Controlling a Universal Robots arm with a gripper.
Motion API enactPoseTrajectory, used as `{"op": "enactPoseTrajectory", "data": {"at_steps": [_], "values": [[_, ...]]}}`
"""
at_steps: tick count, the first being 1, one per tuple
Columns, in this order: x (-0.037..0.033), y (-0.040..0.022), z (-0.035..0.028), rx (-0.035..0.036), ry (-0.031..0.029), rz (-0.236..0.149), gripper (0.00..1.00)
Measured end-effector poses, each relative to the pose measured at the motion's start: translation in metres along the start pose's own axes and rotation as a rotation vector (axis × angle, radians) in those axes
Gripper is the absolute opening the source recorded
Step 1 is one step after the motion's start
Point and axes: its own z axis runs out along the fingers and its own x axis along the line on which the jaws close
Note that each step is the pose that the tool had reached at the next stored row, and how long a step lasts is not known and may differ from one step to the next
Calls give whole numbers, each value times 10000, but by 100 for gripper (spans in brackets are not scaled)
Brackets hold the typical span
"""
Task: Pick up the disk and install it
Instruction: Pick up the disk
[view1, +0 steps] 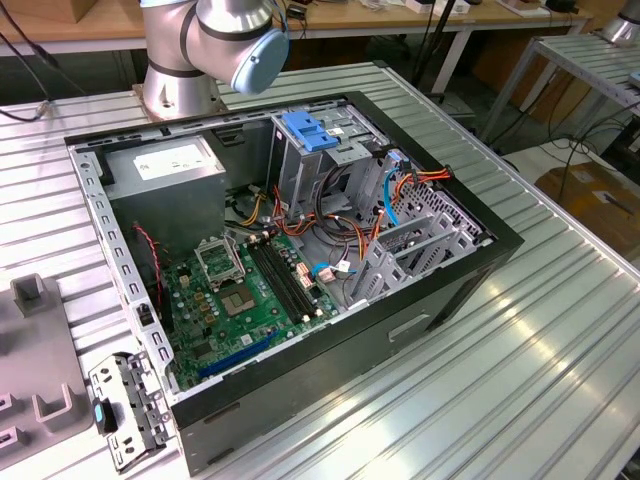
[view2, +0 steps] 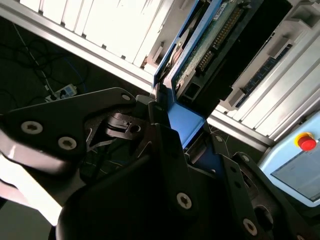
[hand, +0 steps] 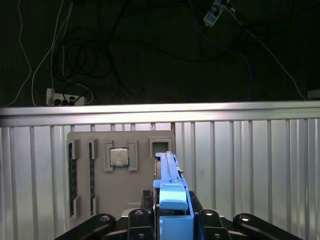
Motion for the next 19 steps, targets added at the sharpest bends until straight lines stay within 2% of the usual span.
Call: {"op": "enactPoseTrajectory", "data": {"at_steps": [19], "values": [[-2,-1,-99,0,0,0,37]]}}
